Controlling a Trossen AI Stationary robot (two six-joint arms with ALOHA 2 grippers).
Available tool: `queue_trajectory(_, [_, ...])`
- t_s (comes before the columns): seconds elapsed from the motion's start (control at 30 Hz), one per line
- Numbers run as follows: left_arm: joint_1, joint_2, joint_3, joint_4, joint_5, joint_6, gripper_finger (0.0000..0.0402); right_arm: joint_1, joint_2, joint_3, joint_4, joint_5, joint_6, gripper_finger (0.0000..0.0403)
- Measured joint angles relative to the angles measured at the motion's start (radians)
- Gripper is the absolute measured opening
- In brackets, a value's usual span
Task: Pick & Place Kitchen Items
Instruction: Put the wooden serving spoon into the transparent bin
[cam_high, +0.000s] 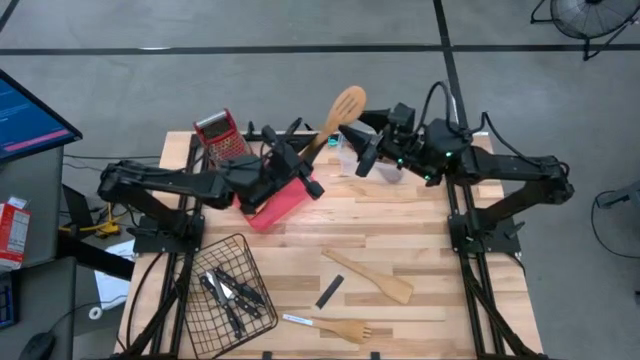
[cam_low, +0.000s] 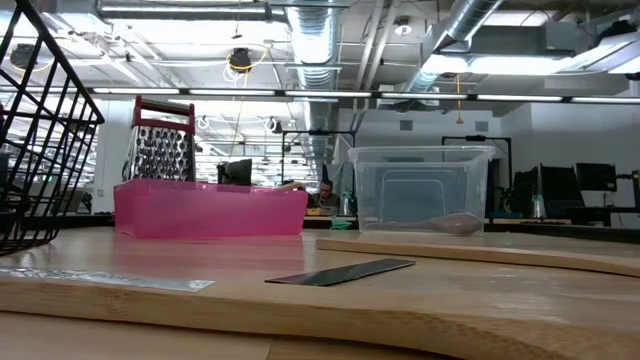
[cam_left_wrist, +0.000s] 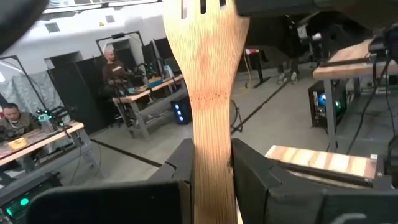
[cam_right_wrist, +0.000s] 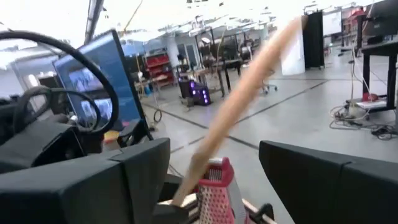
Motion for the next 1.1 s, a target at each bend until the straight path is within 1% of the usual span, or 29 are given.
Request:
queue_trajectory(0.23, [-0.017,0.017,0.000,0.008,0.009,-0.001,0.0049,-0.027,0.029,-0.001,0.018,0.000,0.000,0.0260])
queue_trajectory(0.3, [-0.026,0.022,0.000,-0.003,0.006,0.003,0.0049,-0.039,0.037,0.001,0.038,0.000,0.009,0.0251])
queue_trajectory(0.33, [-0.031,0.025,0.000,-0.005,-0.002,0.004,0.0049,-0.046,0.036,0.000,0.033,-0.003,0.020,0.0240])
queue_trajectory(0.37, [-0.032,0.029,0.000,0.000,-0.002,0.004,0.0049,-0.052,0.037,0.000,0.035,-0.008,0.033,0.0223])
queue_trajectory(0.43, [-0.031,0.030,0.000,-0.004,-0.001,0.005,0.0049,-0.063,0.040,0.000,0.035,-0.035,0.055,0.0171])
queue_trajectory(0.53, [-0.028,0.030,0.000,-0.011,-0.028,0.017,0.0049,-0.076,0.050,0.001,0.039,-0.112,0.106,0.0059])
queue_trajectory(0.57, [-0.024,0.031,-0.001,-0.010,-0.028,0.016,0.0049,-0.076,0.052,0.003,0.051,-0.152,0.111,0.0034])
queue_trajectory(0.6, [-0.022,0.033,-0.002,-0.012,-0.016,0.018,0.0049,-0.075,0.052,0.003,0.051,-0.153,0.110,0.0026])
queue_trajectory(0.7, [-0.027,0.033,-0.002,-0.008,-0.029,0.010,0.0049,-0.074,0.052,0.002,0.050,-0.164,0.140,0.0026])
queue_trajectory(0.87, [-0.036,0.033,-0.002,-0.005,-0.022,0.022,0.0054,-0.074,0.045,0.001,0.055,-0.162,0.127,0.0026])
queue_trajectory(1.0, [-0.045,0.030,0.000,-0.005,-0.025,0.022,0.0083,-0.084,0.030,-0.001,0.046,-0.159,0.103,0.0026])
queue_trajectory(1.1, [-0.064,0.016,0.001,-0.010,-0.020,0.027,0.0117,-0.098,0.028,0.000,0.053,-0.151,0.098,0.0026])
